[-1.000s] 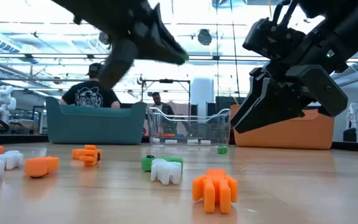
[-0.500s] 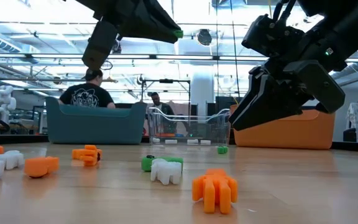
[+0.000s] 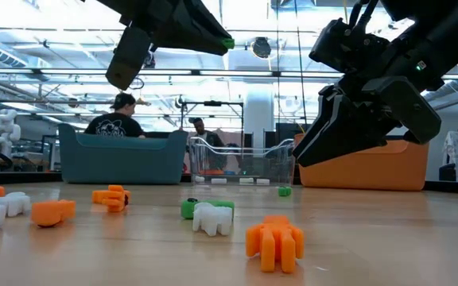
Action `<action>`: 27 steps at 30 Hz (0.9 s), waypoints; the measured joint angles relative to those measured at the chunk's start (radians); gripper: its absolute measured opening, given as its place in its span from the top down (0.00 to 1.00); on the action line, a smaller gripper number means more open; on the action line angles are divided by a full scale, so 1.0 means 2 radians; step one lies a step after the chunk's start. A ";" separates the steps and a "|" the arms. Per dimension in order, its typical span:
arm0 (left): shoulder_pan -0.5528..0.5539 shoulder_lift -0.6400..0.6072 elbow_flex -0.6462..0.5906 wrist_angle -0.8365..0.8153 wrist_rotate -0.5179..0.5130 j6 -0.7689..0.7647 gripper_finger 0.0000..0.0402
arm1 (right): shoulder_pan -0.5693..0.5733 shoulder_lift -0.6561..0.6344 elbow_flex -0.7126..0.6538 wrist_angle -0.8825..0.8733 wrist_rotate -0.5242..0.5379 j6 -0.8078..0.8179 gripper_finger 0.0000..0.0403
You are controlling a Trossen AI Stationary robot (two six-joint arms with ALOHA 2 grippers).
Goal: Sort Halloween decoration
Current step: Put the green skeleton toy into the blue bin
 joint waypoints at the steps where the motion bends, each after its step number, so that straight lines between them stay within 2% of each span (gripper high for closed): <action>1: 0.000 0.000 0.000 0.000 0.000 0.000 0.95 | 0.000 0.000 0.000 0.000 0.000 0.000 0.64; 7: 0.000 0.000 0.000 0.000 0.000 -0.002 0.95 | 0.000 0.000 0.000 0.000 0.000 0.000 0.64; 13: 0.000 0.000 0.000 0.000 0.000 -0.052 0.95 | 0.000 0.000 0.000 0.000 0.000 0.000 0.64; 17: 0.002 -0.005 0.000 -0.008 -0.012 -0.059 0.95 | 0.000 0.000 0.000 0.000 0.000 0.000 0.64; 21: 0.007 -0.049 0.001 -0.039 -0.013 -0.067 0.95 | 0.000 0.000 0.000 0.000 0.000 0.004 0.64; 27: 0.022 -0.143 0.001 -0.152 0.008 -0.149 0.95 | 0.000 0.000 0.000 0.000 0.000 0.004 0.64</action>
